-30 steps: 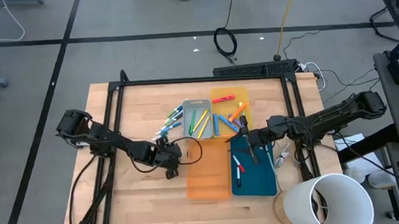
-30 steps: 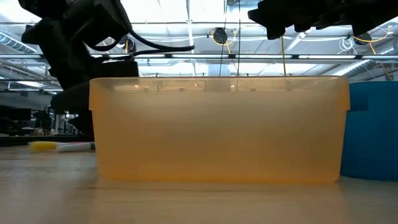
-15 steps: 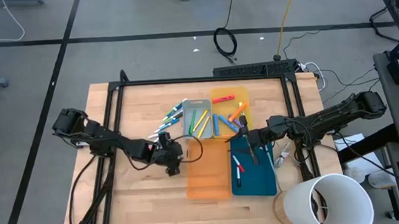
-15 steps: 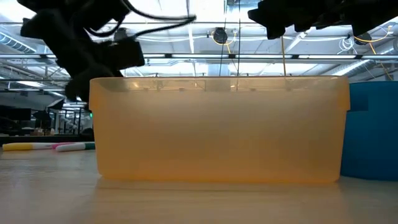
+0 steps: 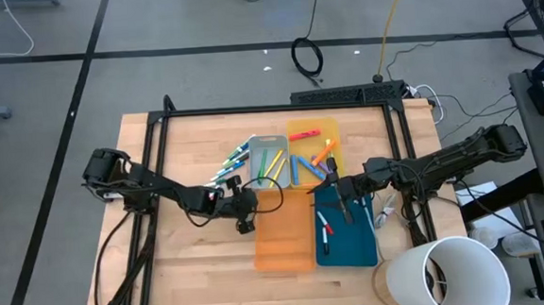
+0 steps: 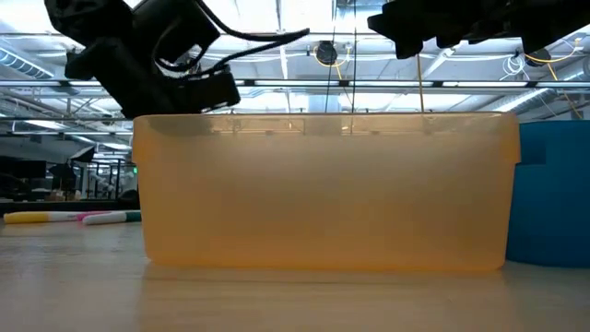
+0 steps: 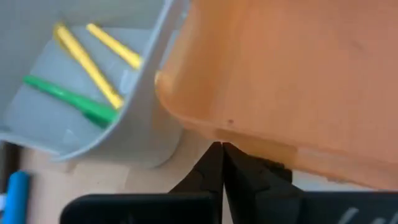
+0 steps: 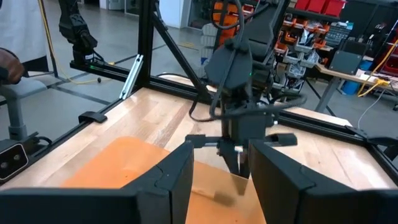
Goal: Pick & Place Markers
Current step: Adjust the bins
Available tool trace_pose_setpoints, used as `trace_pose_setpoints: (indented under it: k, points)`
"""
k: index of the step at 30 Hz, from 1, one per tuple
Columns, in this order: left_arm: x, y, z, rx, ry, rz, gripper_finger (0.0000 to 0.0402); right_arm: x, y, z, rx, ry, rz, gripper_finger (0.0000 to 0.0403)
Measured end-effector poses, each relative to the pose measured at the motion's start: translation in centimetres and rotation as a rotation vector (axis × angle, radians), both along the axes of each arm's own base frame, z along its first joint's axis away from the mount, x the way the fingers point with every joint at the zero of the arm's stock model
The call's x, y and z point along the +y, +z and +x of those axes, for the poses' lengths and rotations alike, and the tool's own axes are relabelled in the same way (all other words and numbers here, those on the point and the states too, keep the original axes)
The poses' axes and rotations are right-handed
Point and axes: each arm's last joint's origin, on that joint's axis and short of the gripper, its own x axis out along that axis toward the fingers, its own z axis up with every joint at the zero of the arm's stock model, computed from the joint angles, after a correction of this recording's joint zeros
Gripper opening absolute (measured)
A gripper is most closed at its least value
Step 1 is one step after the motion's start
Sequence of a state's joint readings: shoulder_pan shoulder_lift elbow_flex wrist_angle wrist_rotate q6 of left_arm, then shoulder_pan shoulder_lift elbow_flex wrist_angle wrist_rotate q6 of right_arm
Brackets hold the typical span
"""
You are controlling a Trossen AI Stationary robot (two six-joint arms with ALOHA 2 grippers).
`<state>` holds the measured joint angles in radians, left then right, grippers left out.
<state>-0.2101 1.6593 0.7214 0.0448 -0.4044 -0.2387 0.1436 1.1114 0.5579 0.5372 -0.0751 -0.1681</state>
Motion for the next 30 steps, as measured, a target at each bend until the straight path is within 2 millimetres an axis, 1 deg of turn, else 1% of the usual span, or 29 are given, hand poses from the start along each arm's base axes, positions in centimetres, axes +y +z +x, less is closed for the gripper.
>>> trace_pose_setpoints:
  k: [4,10,15,20,23,27,30]
  points:
    - [0.2,-1.0,0.1,0.035,-0.002,-0.003,0.0024,0.0,0.0,0.0,-0.001,0.000,0.001,0.0141]
    - [0.7,-2.1,0.5,0.050,0.012,-0.011,0.0004,0.0,0.0,0.0,-0.003,0.000,0.000,0.0141]
    - [0.8,-2.4,0.5,0.084,-0.055,-0.081,0.0015,0.0,0.0,0.0,0.002,0.000,-0.001,0.0141]
    - [0.3,-2.2,-0.4,0.171,-0.083,-0.140,0.0004,0.0,-0.1,0.0,0.011,0.000,-0.002,0.0141]
    - [0.0,-2.1,-1.0,0.227,-0.079,-0.204,0.0010,0.0,-0.1,0.0,0.015,0.000,-0.003,0.0141]
    - [-1.0,-2.2,-1.6,0.273,-0.129,-0.228,0.0014,0.0,-0.1,0.0,0.015,-0.001,-0.003,0.0141]
    - [-1.8,-2.2,-1.8,0.283,-0.173,-0.242,0.0004,0.0,-0.1,0.0,0.015,-0.001,-0.003,0.0141]
